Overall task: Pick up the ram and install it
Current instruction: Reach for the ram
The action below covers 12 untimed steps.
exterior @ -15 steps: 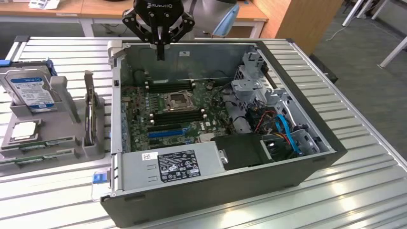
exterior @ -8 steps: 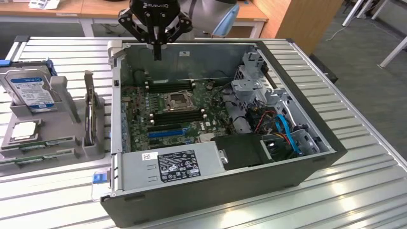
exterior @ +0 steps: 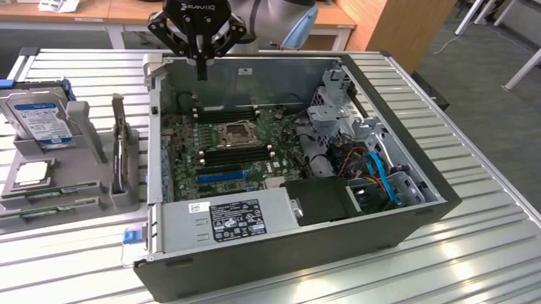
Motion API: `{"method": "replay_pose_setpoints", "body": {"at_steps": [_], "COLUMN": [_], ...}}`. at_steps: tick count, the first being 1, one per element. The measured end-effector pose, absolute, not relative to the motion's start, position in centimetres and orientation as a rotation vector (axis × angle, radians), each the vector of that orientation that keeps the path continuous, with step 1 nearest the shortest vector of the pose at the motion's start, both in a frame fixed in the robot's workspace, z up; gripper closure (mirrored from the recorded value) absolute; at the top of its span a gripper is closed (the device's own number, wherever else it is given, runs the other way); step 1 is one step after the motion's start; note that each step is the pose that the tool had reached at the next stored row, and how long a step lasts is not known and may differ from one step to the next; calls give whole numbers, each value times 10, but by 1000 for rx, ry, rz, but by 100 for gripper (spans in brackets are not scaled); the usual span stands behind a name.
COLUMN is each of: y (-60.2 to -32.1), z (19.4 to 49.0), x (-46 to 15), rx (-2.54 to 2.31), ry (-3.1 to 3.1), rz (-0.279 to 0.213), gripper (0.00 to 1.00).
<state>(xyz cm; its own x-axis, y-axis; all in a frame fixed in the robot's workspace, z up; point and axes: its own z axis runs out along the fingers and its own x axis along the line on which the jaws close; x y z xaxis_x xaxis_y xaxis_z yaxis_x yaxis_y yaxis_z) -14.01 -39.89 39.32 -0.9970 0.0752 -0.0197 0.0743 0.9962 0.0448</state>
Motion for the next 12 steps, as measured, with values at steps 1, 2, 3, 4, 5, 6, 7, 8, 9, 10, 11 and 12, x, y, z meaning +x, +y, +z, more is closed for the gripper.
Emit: {"method": "replay_pose_setpoints", "body": {"at_steps": [1, 2, 3, 4, 5, 6, 7, 8, 9, 10, 11, 12], "y": [-399, -399, -399, -399, -399, -399, -399, -399, -399, -399, -399, -399], "z": [393, 393, 393, 393, 393, 393, 393, 393, 393, 393, 393, 393], "x": [-142, -143, -145, -146, -148, -149, -151, -152, -153, -154, -156, -157], "rx": [117, 117, 117, 117, 117, 117, 117, 117, 117, 117, 117, 117], "ry": [3118, 3118, 3118, 3118, 3119, 3119, 3119, 3120, 3120, 3121, 3121, 3122], "rz": [69, 69, 69, 69, 69, 69, 69, 69, 69, 69, 69, 69], "gripper": [90, 90, 90, 90, 90, 90, 90, 90, 90, 90, 90, 90]}}
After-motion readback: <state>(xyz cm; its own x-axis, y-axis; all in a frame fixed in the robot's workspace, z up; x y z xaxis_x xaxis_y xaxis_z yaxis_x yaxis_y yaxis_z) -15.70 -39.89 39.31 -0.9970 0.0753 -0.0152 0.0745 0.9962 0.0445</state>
